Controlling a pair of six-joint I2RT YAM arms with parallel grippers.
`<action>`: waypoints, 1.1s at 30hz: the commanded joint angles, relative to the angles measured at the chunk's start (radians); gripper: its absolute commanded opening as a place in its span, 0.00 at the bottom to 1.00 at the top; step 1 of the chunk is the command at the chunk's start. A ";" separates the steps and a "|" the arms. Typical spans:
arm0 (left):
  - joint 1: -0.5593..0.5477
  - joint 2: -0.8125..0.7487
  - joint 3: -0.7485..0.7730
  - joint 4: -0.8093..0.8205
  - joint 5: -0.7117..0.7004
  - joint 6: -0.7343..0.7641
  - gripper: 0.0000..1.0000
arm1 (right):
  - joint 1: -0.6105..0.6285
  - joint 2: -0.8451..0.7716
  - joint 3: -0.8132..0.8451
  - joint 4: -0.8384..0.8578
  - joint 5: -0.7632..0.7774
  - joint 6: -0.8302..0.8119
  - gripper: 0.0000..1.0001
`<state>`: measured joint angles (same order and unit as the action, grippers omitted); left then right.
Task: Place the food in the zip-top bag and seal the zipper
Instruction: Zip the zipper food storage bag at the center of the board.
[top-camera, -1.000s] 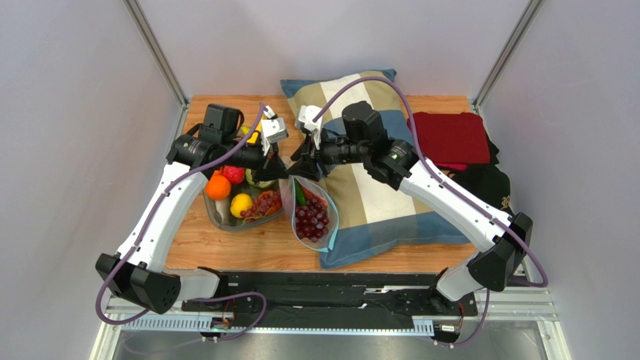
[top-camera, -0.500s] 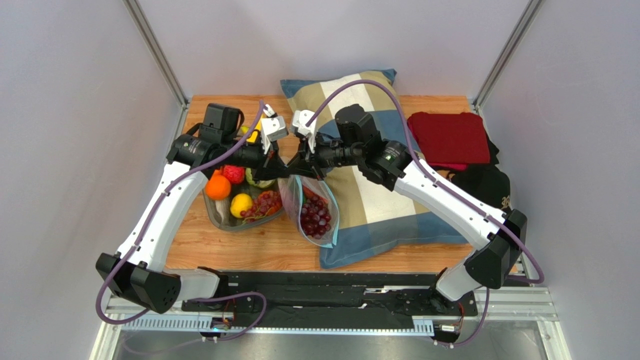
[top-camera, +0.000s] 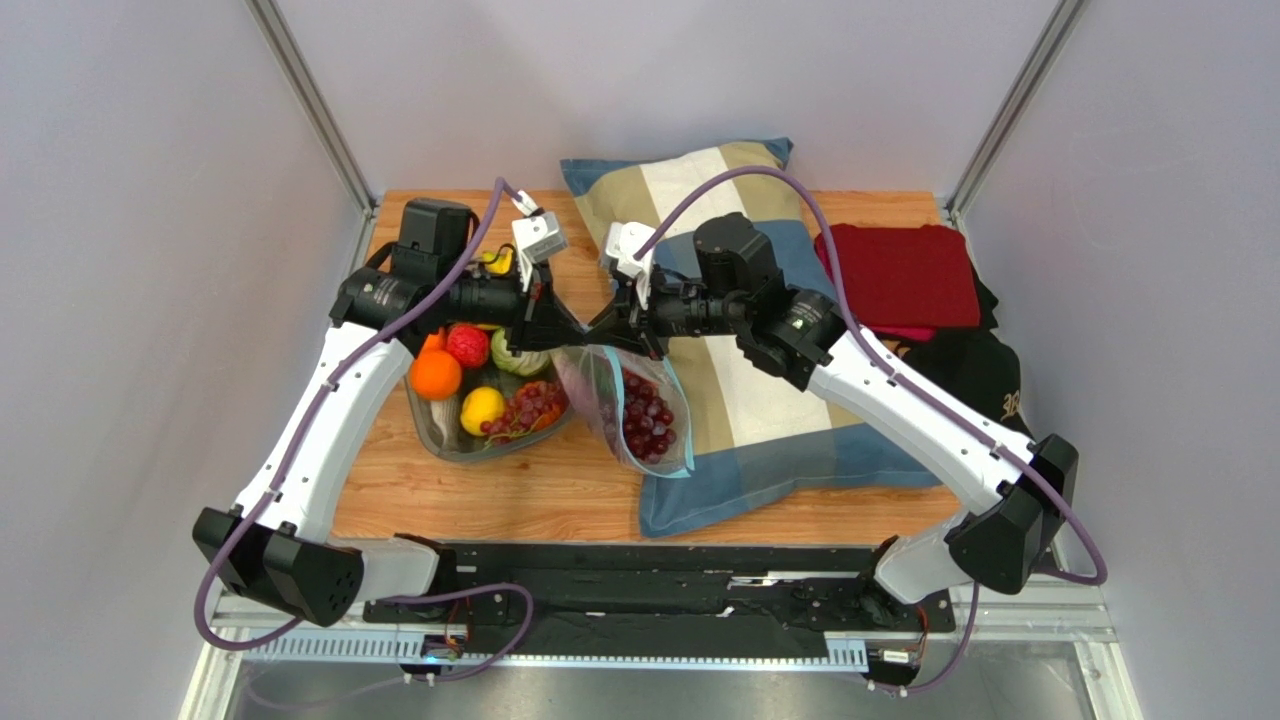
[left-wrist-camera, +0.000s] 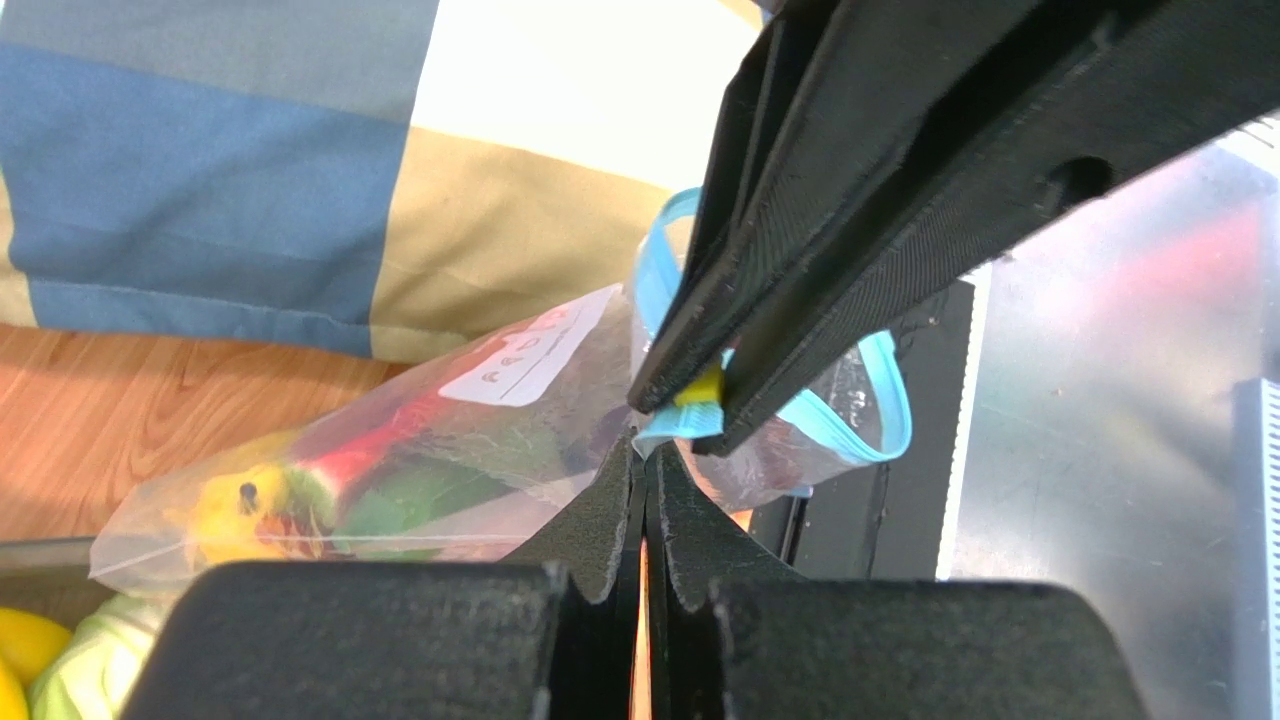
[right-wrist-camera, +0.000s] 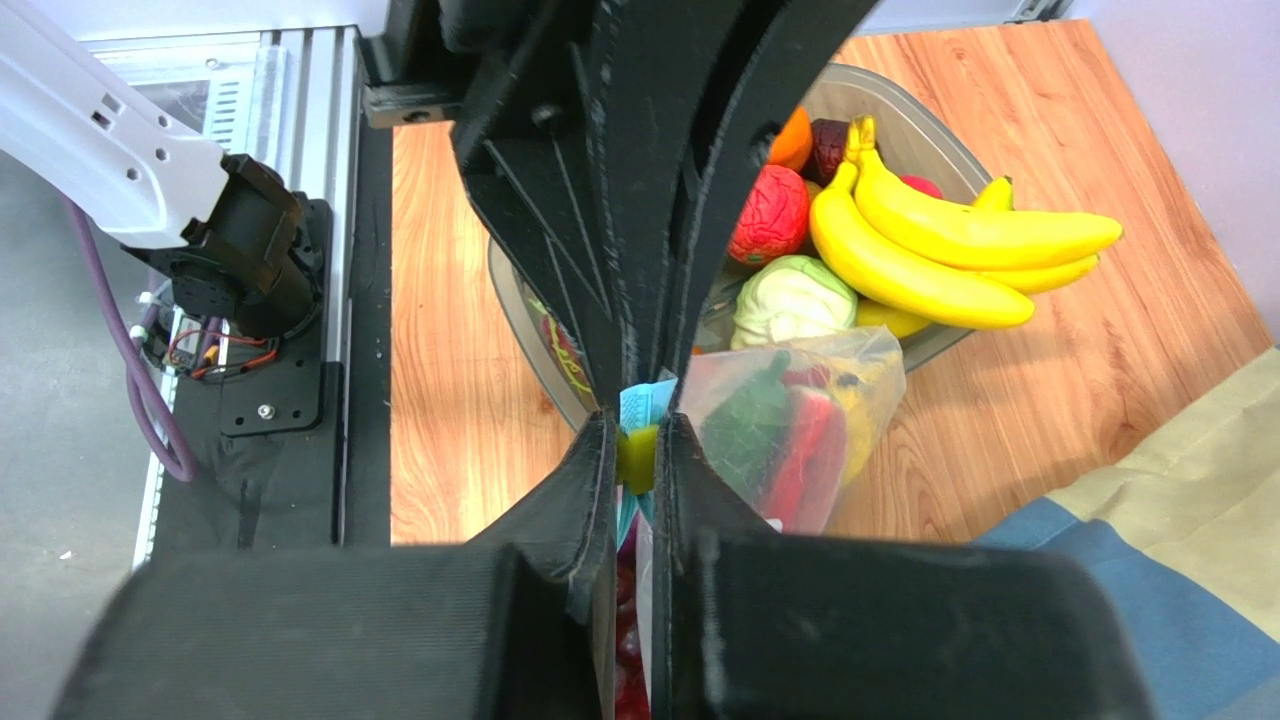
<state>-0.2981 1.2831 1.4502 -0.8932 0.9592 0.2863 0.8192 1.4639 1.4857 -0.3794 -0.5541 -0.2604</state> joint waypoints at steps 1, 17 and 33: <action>0.033 -0.062 0.042 0.122 0.068 -0.042 0.00 | -0.040 -0.025 -0.038 -0.131 0.006 -0.026 0.00; -0.009 -0.136 0.012 0.090 0.033 0.206 0.51 | -0.086 -0.043 0.015 -0.081 -0.229 -0.043 0.00; -0.065 -0.024 0.099 -0.036 0.028 0.468 0.67 | -0.100 -0.046 0.117 -0.070 -0.382 0.016 0.00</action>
<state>-0.3603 1.2633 1.5238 -0.9524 0.9352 0.6960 0.7246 1.4555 1.5364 -0.5026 -0.8661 -0.2687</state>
